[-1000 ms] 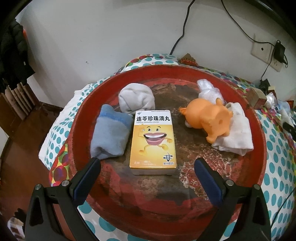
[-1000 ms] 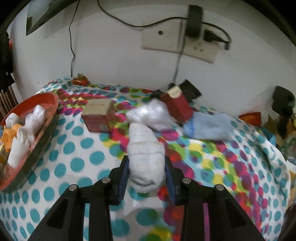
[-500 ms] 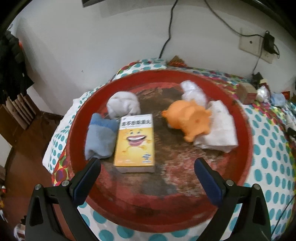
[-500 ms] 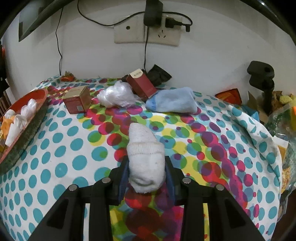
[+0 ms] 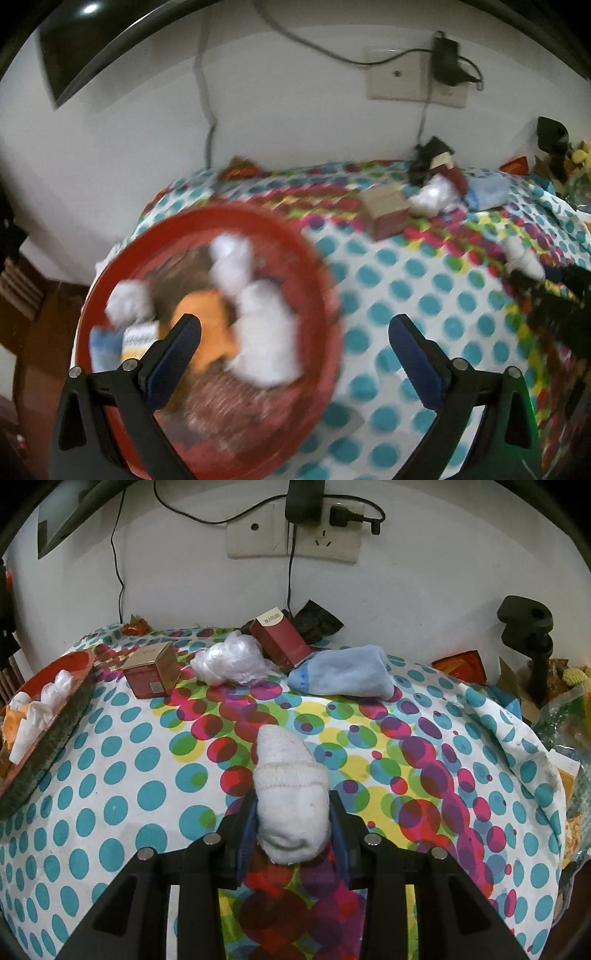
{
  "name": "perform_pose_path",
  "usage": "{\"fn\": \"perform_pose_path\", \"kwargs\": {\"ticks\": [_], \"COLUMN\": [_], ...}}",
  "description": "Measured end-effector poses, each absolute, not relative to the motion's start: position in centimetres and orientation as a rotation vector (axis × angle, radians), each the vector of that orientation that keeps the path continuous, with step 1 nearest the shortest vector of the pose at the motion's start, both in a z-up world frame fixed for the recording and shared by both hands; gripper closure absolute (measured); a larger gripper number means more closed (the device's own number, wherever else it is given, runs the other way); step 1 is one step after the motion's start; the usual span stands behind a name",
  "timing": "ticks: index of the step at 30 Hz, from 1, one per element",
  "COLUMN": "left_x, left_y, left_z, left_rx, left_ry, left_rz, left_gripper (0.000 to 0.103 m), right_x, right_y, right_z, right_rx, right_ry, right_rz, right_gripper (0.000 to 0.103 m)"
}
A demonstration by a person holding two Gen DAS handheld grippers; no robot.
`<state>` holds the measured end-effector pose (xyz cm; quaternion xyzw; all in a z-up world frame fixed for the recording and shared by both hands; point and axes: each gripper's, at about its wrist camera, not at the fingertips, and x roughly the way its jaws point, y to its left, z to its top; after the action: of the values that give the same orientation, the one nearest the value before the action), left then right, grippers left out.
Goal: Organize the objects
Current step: 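Lift the white rolled sock off the sheet with the right gripper, then grasp the brown MARUBI box with the left gripper while the right gripper holds the sock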
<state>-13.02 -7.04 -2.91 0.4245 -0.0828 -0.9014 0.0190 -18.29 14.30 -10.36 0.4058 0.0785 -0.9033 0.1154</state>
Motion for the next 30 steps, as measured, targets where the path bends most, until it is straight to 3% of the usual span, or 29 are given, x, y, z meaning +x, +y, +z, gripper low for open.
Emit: {"fn": "perform_pose_path", "kwargs": {"ticks": [4, 11, 24, 27, 29, 30], "left_x": [-15.9, -22.1, -28.8, -29.4, -29.5, -29.6], "left_y": [-4.2, -2.5, -2.1, -1.9, -1.8, -1.7], "left_z": [-2.8, -4.4, -7.7, -8.4, -8.7, -8.9], "left_rx": [1.357, 1.469, 1.576, 1.602, 1.621, 1.632], "left_ry": [-0.24, -0.042, 0.071, 0.067, 0.075, 0.072], "left_rz": [-2.836, -2.81, -2.73, -2.728, -2.731, -2.726], "left_gripper": [0.001, 0.001, 0.004, 0.018, 0.037, 0.042], "right_x": [-18.3, -18.3, -18.4, -18.5, -18.5, -18.5], "right_y": [14.1, 14.2, 14.4, 14.5, 14.5, 14.5], "right_z": [-10.5, -10.5, -10.7, -10.7, -10.7, -10.7], "right_rx": [1.194, 1.196, 1.211, 1.213, 1.214, 1.214], "right_ry": [0.246, 0.246, 0.246, 0.241, 0.241, 0.242], "right_rz": [-2.644, -2.643, -2.63, -2.627, -2.627, -2.627], "right_gripper": [0.067, 0.067, 0.065, 0.065, 0.065, 0.064]}}
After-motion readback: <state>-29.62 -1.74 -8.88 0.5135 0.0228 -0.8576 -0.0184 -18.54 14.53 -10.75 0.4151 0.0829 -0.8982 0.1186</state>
